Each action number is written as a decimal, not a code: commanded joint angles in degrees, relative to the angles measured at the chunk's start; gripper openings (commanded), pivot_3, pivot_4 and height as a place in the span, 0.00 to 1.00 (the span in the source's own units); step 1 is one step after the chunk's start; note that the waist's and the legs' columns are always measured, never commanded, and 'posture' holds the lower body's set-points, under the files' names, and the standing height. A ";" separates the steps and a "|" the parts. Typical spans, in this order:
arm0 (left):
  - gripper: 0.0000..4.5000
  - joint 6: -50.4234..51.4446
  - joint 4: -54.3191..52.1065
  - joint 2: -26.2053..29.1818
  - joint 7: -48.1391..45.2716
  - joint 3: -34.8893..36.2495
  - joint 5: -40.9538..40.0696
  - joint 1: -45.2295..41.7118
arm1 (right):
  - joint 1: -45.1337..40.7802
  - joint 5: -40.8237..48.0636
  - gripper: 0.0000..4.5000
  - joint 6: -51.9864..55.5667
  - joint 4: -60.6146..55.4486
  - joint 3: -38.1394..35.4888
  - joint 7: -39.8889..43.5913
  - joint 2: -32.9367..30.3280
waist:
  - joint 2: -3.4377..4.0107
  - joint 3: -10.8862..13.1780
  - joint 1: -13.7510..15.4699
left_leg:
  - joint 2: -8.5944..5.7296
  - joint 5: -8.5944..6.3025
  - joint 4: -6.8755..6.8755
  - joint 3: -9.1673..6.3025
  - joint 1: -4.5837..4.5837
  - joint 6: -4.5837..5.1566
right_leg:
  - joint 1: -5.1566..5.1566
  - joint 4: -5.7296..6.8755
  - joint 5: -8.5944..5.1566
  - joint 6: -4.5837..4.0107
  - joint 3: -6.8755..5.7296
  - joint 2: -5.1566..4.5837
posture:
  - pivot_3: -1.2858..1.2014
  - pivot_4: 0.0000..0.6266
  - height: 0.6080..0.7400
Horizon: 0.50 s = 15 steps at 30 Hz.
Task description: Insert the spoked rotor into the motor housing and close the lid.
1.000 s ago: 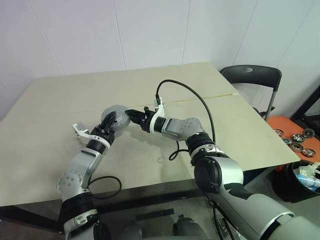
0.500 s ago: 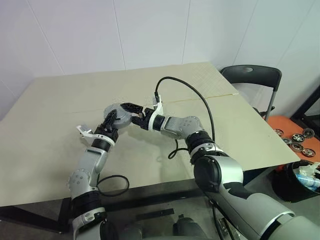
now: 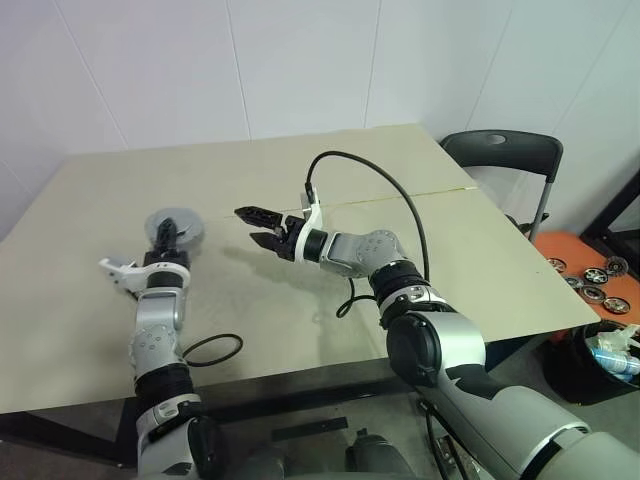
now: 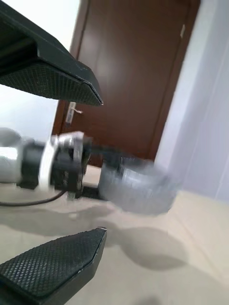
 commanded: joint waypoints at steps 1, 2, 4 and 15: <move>0.47 -4.61 2.39 2.96 -1.60 1.96 3.35 -1.18 | -0.05 3.64 0.95 3.92 -8.06 0.92 3.18 3.14 | -0.08 -0.03 0.02 | -0.01 0.00 0.02 -0.03 -0.07 0.00 | -0.07 0.00 0.00 0.00 -0.01 0.00 | 0.52 0.00 1.00; 0.47 -5.34 3.49 3.62 -1.88 2.14 4.53 -0.93 | 0.43 4.22 0.95 4.98 -9.78 1.20 3.30 3.06 | -0.11 -0.03 0.02 | -0.01 0.00 0.02 -0.06 -0.09 0.00 | -0.08 0.00 0.01 0.01 -0.03 0.00 | 0.52 0.00 1.00; 0.47 -6.00 5.53 4.73 -2.78 2.29 6.13 -0.67 | 1.39 5.11 0.95 6.58 -12.68 1.85 3.31 2.98 | -0.15 -0.06 0.03 | -0.02 0.00 0.03 -0.09 -0.12 0.00 | -0.10 0.01 0.01 0.01 -0.04 -0.01 | 0.52 0.00 1.00; 0.47 -6.62 13.14 6.62 -3.94 2.53 11.71 -1.74 | 3.25 6.33 0.95 7.65 -17.02 3.81 2.70 2.62 | -0.18 -0.07 -0.09 | -0.03 0.00 0.05 -0.10 -0.10 0.00 | -0.14 0.13 0.02 0.04 -0.05 -0.04 | 0.52 0.00 1.00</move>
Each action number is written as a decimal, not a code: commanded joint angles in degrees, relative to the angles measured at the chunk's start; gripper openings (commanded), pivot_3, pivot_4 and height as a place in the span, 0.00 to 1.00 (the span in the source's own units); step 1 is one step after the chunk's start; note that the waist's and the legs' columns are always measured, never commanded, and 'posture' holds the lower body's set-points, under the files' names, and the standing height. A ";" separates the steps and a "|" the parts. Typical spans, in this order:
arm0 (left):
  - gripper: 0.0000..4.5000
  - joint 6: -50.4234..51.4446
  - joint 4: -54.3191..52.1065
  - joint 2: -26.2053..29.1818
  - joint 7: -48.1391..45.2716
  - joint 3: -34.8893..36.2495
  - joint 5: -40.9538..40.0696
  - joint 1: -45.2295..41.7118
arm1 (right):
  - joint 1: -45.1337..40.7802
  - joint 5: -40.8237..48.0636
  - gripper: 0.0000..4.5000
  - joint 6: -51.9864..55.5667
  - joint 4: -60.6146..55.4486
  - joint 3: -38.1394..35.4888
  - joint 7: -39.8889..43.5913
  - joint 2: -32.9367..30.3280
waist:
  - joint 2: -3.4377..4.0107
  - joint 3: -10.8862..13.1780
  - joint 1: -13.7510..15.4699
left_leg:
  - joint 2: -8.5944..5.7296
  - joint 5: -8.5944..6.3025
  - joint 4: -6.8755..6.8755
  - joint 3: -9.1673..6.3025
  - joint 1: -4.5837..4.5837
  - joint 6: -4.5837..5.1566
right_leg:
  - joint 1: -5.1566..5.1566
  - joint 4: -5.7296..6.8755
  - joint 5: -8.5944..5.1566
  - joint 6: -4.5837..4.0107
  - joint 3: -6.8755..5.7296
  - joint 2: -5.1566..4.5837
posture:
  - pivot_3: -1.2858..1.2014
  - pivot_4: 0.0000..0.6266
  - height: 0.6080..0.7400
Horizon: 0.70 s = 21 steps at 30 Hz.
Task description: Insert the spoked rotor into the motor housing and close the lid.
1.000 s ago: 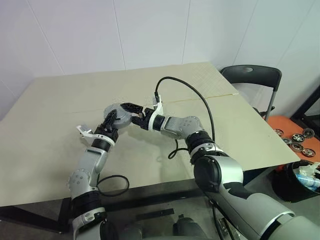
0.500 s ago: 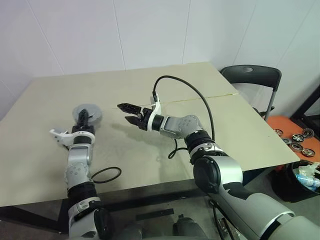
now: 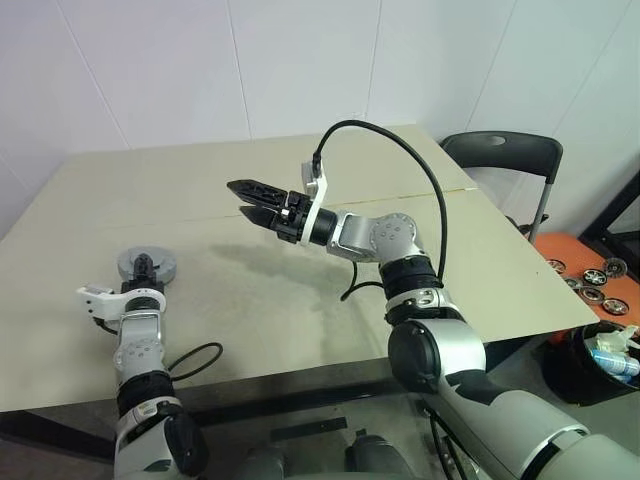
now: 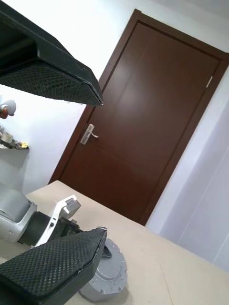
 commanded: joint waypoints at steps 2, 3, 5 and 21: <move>0.47 -0.87 -0.08 0.76 -1.00 -0.13 1.62 -1.49 | 0.30 1.68 0.95 -0.62 -1.77 0.14 0.13 2.97 | 0.00 0.00 0.03 | 0.00 0.00 0.00 0.00 0.00 0.00 | 0.00 0.02 0.00 0.00 0.00 -0.02 | 0.52 0.00 1.00; 0.47 -0.94 0.05 0.67 -0.78 -0.12 1.94 -1.41 | 0.26 1.62 0.95 -0.78 -1.66 0.21 0.17 2.93 | -0.01 -0.01 0.03 | 0.00 0.00 0.00 0.00 0.00 0.00 | 0.00 0.02 0.00 0.00 0.00 -0.02 | 0.52 0.00 1.00; 0.47 -1.15 -0.06 0.42 -0.08 -0.15 2.67 -1.13 | 0.23 1.39 0.95 -1.14 -1.35 0.43 0.28 2.85 | -0.01 -0.01 0.01 | 0.00 0.00 0.02 0.00 0.01 0.00 | 0.00 0.04 0.00 0.00 0.00 -0.02 | 0.52 0.00 1.00; 0.99 -10.50 0.67 -0.16 20.57 1.08 14.58 1.39 | -0.51 -1.04 0.95 -4.13 2.19 3.55 2.30 2.26 | 0.09 -0.16 -2.07 | 0.24 -0.01 -0.08 0.18 0.80 0.01 | 0.57 0.12 0.01 -0.01 0.18 0.15 | 0.52 0.00 1.00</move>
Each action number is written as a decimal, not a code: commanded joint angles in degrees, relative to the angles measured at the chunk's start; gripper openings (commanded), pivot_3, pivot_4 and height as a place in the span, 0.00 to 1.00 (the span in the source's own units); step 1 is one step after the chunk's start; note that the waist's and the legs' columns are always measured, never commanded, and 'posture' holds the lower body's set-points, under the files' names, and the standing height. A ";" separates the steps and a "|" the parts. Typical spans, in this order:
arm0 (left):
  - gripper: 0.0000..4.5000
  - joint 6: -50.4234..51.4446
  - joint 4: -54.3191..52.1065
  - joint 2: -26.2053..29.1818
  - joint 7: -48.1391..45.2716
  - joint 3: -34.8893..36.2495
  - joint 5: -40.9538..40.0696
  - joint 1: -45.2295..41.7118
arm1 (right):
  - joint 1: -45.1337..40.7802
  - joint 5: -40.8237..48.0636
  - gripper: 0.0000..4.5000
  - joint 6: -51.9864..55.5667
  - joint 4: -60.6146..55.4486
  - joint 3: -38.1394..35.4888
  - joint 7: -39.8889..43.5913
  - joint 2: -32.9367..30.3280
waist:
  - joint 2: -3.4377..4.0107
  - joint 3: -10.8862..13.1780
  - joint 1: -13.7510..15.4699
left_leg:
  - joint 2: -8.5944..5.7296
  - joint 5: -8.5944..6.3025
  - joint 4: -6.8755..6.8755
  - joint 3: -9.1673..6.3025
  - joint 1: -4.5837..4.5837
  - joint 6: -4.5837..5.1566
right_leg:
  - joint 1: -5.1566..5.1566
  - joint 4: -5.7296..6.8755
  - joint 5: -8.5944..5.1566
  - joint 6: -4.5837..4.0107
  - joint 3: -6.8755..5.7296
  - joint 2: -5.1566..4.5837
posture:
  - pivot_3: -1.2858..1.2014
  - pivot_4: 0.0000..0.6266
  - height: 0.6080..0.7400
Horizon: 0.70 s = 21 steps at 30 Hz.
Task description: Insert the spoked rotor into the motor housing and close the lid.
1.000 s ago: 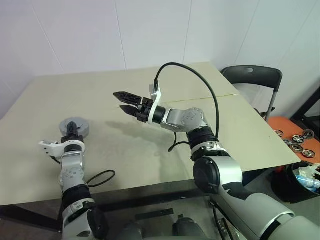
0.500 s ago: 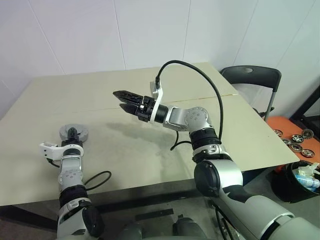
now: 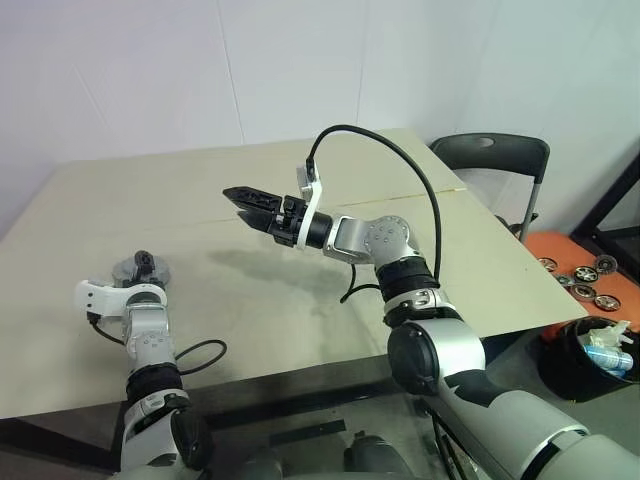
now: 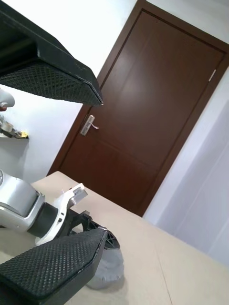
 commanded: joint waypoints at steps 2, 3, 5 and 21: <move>0.99 -3.45 1.32 1.26 10.16 1.99 5.93 3.59 | -0.68 -0.20 0.95 -1.62 0.31 0.79 1.55 2.28 | 0.02 -0.03 -1.01 | 0.01 0.00 -0.03 0.03 0.04 0.01 | -0.03 0.02 0.01 -0.01 0.13 0.03 | 0.52 0.00 1.00; 0.99 -3.88 1.24 1.26 11.65 1.99 6.81 3.80 | -0.71 -0.30 0.95 -1.80 0.50 0.90 1.69 2.27 | 0.03 -0.04 -1.53 | 0.01 0.00 -0.03 0.03 0.05 0.01 | -0.03 0.02 0.01 -0.01 0.13 0.03 | 0.52 0.00 1.00; 0.99 -4.70 0.87 1.31 14.34 1.90 8.61 4.29 | -0.66 -0.48 0.95 -2.08 0.75 1.17 2.01 2.21 | 0.03 -0.05 -2.07 | 0.00 -0.01 -0.03 0.06 0.07 0.02 | -0.03 0.02 0.01 0.00 0.21 0.03 | 0.52 0.00 1.00; 0.99 -18.27 -7.47 8.30 12.67 -6.80 27.91 8.40 | 1.59 -3.43 0.95 -3.32 -1.42 5.30 5.33 1.78 | -0.22 -0.08 0.78 | -0.23 -0.04 0.01 -0.19 -0.24 0.06 | -0.29 0.01 0.04 0.04 0.13 -0.09 | 0.52 0.00 1.00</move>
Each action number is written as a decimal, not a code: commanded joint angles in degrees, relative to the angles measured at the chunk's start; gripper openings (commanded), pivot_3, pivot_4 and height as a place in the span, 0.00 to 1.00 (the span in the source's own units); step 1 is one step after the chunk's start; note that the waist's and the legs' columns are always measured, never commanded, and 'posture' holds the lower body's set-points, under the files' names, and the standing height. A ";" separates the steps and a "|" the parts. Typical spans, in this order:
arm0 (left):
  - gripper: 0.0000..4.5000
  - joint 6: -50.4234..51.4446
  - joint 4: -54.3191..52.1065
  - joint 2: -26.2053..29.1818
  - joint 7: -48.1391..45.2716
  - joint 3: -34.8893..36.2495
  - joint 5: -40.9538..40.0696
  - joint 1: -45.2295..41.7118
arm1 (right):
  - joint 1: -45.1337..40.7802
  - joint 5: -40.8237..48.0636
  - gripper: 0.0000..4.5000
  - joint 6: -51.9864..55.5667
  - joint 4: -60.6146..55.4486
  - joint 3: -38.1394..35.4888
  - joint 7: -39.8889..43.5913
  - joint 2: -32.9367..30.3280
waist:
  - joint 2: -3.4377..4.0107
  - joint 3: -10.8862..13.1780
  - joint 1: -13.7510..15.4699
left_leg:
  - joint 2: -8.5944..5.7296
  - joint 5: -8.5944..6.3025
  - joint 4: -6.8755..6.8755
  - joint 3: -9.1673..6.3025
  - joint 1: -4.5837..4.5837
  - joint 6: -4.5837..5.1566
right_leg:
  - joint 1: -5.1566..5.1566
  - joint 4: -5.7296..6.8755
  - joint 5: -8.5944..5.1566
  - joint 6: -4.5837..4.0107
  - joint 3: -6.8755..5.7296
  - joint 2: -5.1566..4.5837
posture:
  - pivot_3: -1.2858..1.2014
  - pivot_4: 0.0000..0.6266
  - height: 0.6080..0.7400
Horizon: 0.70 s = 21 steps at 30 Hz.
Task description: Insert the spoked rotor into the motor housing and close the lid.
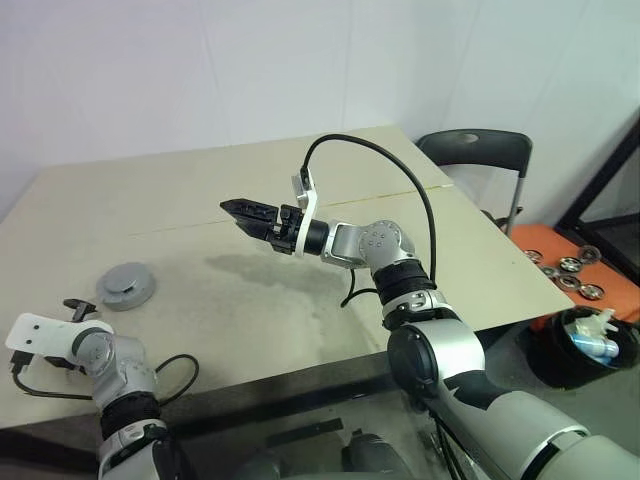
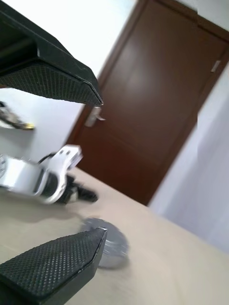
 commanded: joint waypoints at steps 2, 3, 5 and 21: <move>0.99 -5.17 -8.01 4.69 -13.10 -7.59 4.88 -0.43 | 1.48 -2.18 0.95 -4.32 -3.99 2.90 1.87 1.81 | -0.02 -0.01 2.13 | -0.09 0.02 0.02 -0.08 -0.01 -0.03 | -0.05 -0.02 0.01 0.01 -0.13 -0.02 | 0.52 0.00 1.00; 0.99 -5.00 -9.96 5.15 -16.62 -9.17 4.35 -0.37 | 2.13 -3.31 0.95 -6.10 -5.01 4.21 2.43 1.62 | -0.04 -0.01 2.80 | -0.14 0.02 0.05 -0.11 -0.01 -0.04 | -0.06 -0.06 0.01 0.01 -0.23 -0.04 | 0.52 0.00 1.00; 0.99 -3.40 -13.74 5.90 -23.53 -11.77 1.95 -0.35 | 3.44 -6.21 0.95 -11.04 -6.78 6.92 3.12 1.22 | -0.03 -0.01 3.68 | -0.18 0.02 0.05 -0.09 0.01 -0.04 | -0.01 -0.11 0.03 0.04 -0.23 -0.07 | 0.52 0.00 1.00; 0.99 15.78 -34.70 14.10 -58.93 -28.43 -2.96 10.28 | 4.94 -29.45 0.95 -54.43 2.74 15.02 -0.93 -9.90 | 0.18 0.10 2.80 | -0.08 0.04 -0.09 0.01 0.06 -0.05 | 0.06 -0.04 0.03 0.04 -0.01 0.02 | 0.52 0.00 1.00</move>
